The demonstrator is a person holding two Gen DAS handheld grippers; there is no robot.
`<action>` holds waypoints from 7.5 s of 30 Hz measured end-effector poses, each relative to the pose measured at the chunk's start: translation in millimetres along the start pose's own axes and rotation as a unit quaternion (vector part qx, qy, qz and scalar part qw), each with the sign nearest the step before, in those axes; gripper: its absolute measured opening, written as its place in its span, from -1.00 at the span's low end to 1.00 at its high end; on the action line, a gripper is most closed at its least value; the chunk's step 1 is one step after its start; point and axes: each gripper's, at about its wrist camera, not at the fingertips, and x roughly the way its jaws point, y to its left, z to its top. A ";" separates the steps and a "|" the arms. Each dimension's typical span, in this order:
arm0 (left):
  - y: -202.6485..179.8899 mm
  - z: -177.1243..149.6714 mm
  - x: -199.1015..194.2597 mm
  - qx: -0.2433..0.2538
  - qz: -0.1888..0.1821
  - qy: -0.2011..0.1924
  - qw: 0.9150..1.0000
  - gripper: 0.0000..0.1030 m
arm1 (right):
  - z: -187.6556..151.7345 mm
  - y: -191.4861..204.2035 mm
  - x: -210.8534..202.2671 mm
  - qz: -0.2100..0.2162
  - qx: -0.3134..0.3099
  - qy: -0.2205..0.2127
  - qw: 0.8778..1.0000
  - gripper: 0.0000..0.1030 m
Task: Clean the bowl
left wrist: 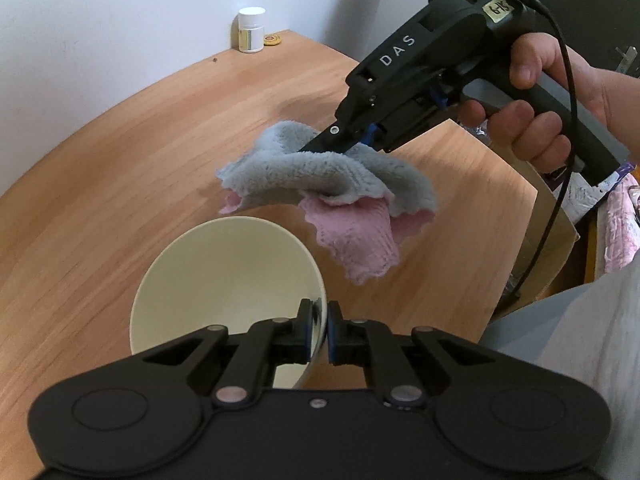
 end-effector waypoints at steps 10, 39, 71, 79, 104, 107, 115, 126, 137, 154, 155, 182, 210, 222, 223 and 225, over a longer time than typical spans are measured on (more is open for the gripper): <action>-1.8 -7.1 -0.1 -0.012 0.006 0.006 1.000 -0.86 | 0.4 0.3 10.8 -0.005 -0.011 0.026 1.000 -0.73; -18.2 -0.2 20.5 -0.034 0.027 0.018 0.999 -0.71 | -10.9 -7.3 7.2 -0.011 -0.008 0.014 1.000 -0.73; 62.2 -34.3 -21.9 -0.305 0.063 0.038 0.950 -0.11 | -3.7 -14.7 -3.1 0.004 0.012 -0.006 1.000 -0.73; 79.1 -45.8 -10.0 -0.353 0.029 0.036 0.934 -0.47 | -8.3 -14.3 5.4 -0.004 0.009 0.003 1.000 -0.73; 64.8 -16.9 -19.4 -0.208 0.060 -0.016 0.976 -0.84 | 22.9 -5.1 45.5 -0.002 0.040 0.059 0.997 -0.73; 64.7 -13.8 -20.4 -0.196 0.069 -0.026 0.978 -0.83 | 25.8 0.4 51.2 -0.011 0.030 0.070 0.997 -0.73; 59.0 -5.6 -25.5 -0.152 0.096 -0.051 0.982 -0.77 | 31.2 14.2 71.7 -0.004 0.042 0.107 0.993 -0.71; 53.2 -10.7 -31.5 -0.128 0.108 -0.069 0.983 -0.76 | 28.4 80.4 104.3 -0.041 -0.065 0.132 0.988 -0.71; 57.7 -17.8 -37.9 -0.126 0.106 -0.071 0.984 -0.76 | 6.9 31.7 82.3 -0.103 -0.021 0.140 0.985 -0.72; 79.1 -35.0 -39.1 -0.152 0.095 -0.087 0.980 -0.76 | -18.1 13.8 75.1 -0.076 0.070 0.114 0.988 -0.72; 79.7 -34.8 -38.5 -0.153 0.094 -0.087 0.980 -0.76 | -16.1 14.6 74.1 -0.068 0.075 0.107 0.989 -0.72; 105.7 -50.3 -36.2 -0.156 0.070 -0.077 0.982 -0.74 | 6.5 81.8 112.1 -0.125 -0.037 0.111 0.985 -0.73; 132.4 -66.0 -31.4 -0.181 0.047 -0.060 0.981 -0.77 | -10.5 109.7 108.8 -0.090 -0.031 0.065 0.993 -0.72; 144.4 -72.8 -29.0 -0.215 0.029 -0.054 0.975 -0.77 | -20.6 84.8 103.6 -0.101 0.018 0.049 0.994 -0.72; 145.2 -73.8 -29.0 -0.217 0.028 -0.053 0.974 -0.77 | -24.4 76.7 101.6 -0.107 0.030 0.049 0.993 -0.72; 146.9 -74.2 -27.5 -0.223 0.026 -0.051 0.973 -0.77 | -29.9 63.8 97.7 -0.115 0.049 0.051 0.991 -0.72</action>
